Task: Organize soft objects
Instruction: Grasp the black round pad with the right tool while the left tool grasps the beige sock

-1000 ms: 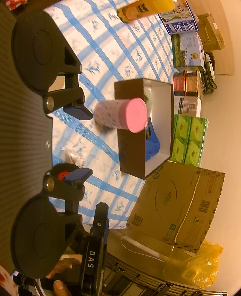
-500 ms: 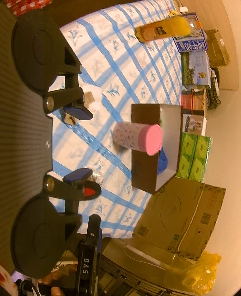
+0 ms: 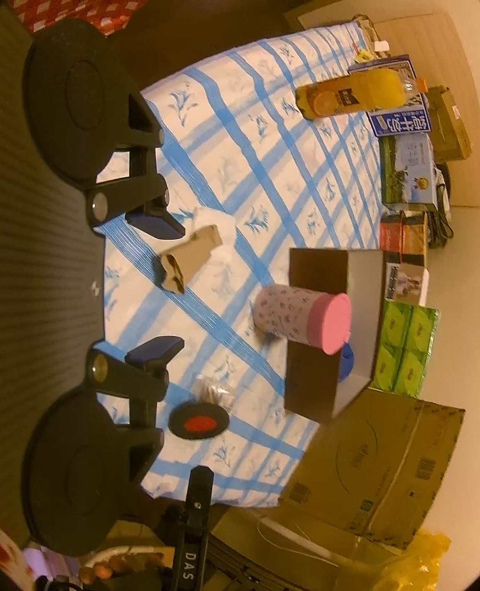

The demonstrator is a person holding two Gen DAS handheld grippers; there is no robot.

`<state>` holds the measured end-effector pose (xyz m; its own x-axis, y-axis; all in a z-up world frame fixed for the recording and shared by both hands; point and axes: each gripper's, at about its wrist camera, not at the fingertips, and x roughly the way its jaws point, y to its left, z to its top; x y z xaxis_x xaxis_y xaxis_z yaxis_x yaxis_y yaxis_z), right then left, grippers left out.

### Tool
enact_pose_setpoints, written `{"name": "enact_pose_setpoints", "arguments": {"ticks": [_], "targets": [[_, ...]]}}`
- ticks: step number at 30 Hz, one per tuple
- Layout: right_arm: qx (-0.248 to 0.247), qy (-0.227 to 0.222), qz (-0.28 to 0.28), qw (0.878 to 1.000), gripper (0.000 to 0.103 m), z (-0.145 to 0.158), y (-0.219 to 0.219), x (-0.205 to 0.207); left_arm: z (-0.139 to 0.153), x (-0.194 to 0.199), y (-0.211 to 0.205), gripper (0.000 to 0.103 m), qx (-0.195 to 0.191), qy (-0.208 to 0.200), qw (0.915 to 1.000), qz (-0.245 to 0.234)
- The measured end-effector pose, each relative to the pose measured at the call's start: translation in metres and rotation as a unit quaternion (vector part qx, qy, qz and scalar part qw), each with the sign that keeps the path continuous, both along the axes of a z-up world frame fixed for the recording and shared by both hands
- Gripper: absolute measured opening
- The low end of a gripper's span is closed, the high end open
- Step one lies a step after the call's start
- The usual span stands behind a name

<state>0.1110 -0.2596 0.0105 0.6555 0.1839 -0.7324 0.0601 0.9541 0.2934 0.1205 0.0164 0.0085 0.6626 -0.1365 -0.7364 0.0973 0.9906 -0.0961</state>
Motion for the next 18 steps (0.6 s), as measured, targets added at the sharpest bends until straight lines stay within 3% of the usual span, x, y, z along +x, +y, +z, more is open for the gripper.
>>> {"name": "enact_pose_setpoints", "arguments": {"ticks": [18], "targets": [[-0.054,0.044,-0.008,0.998,0.082,-0.045,-0.006,0.013,-0.038,0.019,0.002,0.055,0.017,0.036,0.9992,0.007]]}}
